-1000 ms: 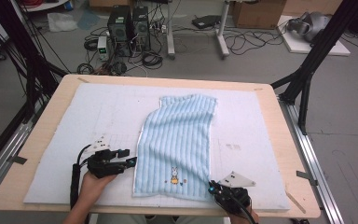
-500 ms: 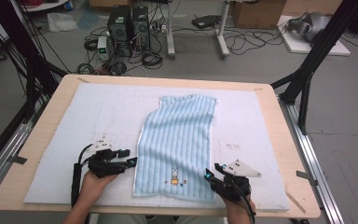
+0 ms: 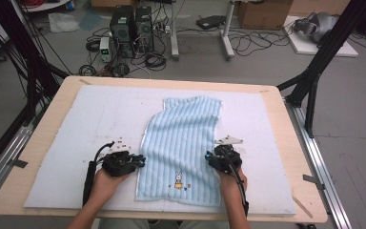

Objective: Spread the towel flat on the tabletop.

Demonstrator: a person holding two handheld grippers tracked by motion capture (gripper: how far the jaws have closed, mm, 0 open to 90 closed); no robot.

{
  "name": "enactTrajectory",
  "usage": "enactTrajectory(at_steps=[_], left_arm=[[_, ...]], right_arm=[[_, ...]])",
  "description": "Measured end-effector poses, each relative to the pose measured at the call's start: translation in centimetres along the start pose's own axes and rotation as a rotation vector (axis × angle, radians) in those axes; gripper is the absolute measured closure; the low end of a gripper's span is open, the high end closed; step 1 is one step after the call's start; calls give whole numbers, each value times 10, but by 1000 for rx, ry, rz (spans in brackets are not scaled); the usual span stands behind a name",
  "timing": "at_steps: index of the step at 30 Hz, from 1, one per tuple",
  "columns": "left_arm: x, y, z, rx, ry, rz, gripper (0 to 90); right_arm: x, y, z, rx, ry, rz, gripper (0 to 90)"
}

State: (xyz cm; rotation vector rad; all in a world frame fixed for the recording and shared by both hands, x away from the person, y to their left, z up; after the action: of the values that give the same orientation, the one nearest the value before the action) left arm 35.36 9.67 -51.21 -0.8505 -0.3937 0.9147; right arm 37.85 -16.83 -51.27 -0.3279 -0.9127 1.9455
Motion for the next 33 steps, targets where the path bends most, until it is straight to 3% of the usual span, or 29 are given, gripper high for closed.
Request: enactTrajectory(at_steps=[1, 2, 5, 9, 12, 13, 15, 18, 20, 24, 26, 31, 33], left_arm=[[1, 0, 0, 2, 7, 6, 869], [1, -1, -1, 3, 2, 1, 875], [5, -5, -4, 3, -25, -7, 877], [14, -12, -12, 7, -57, 6, 877], [15, -14, -12, 1, -51, 20, 868], [14, -13, -11, 3, -43, 27, 846], [12, -13, -8, -2, -24, 33, 687], [9, -13, -1, -44, 4, 43, 584], [7, -9, 2, -46, 22, 43, 509], [7, -2, 8, -51, 36, 48, 473], [4, 2, 14, -47, 42, 48, 472], [-6, 12, 19, -18, 51, 21, 528], [-8, 14, 20, -15, 32, -3, 552]], right_arm=[[0, -1, -1, 5, -1, 12, 833], [2, -2, -3, 8, -3, 33, 857], [-1, -8, -7, 8, 29, 56, 862], [-12, -18, -13, -19, 82, 38, 861], [-20, -23, -17, -34, 106, 13, 846], [-21, -23, -19, -39, 102, 1, 829], [-20, -23, -18, -53, 98, -6, 785], [-14, -21, -11, -78, 80, 4, 716], [-9, -20, -3, -97, 62, 24, 665], [1, -15, 13, -139, 37, 59, 562], [8, -10, 21, -160, -8, 57, 537], [18, 11, 32, -95, -51, 76, 507], [20, 19, 37, -91, -28, 81, 520]])
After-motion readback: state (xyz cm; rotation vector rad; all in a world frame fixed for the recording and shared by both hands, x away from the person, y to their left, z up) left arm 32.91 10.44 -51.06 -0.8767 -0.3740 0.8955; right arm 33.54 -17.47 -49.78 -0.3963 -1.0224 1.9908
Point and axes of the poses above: each handheld gripper's, and its own axes: z roughly backward along the jaws, y roughly out of its underside, x roughly to its left, the point moved 10 cm from there along -z, roughly forward along the jaws, and after that the axes turned 11 degrees about -y, right-handed, at the moved point
